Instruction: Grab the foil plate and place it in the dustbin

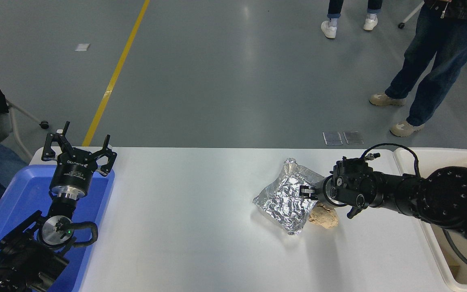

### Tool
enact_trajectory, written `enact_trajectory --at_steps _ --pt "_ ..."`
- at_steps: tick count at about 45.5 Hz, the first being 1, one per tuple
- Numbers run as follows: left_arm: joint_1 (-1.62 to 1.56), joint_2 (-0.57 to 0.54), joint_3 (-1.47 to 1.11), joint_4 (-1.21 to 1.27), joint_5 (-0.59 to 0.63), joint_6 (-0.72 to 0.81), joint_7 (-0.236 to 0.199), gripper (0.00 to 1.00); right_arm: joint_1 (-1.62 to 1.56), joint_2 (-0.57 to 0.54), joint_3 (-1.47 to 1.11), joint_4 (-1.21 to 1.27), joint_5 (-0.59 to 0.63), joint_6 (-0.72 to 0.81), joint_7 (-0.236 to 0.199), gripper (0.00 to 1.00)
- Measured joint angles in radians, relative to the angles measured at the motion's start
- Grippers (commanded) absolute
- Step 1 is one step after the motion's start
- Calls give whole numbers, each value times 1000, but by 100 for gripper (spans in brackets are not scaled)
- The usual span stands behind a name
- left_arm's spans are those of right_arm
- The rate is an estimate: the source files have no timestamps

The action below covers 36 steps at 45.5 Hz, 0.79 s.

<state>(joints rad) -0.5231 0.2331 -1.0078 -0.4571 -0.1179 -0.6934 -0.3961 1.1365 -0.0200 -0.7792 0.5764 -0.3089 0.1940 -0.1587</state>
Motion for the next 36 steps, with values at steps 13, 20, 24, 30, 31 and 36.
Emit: enact_trajectory --at_steps 13,20,24,30,31,36 --pt "0 0 0 0 0 0 0 100 4 4 5 5 9 7 -1 0" --pt "0 0 0 0 0 0 0 100 34 3 -3 31 11 35 1 0" --pt "0 0 0 0 0 0 0 100 68 -12 -9 60 12 55 1 0" --pt "0 0 0 0 0 0 0 100 161 -60 -27 145 15 93 2 0" --pt "0 0 0 0 0 0 0 100 180 -71 -31 163 17 100 2 0" --pt "0 0 0 0 1 0 0 100 306 -137 -63 274 36 148 3 0"
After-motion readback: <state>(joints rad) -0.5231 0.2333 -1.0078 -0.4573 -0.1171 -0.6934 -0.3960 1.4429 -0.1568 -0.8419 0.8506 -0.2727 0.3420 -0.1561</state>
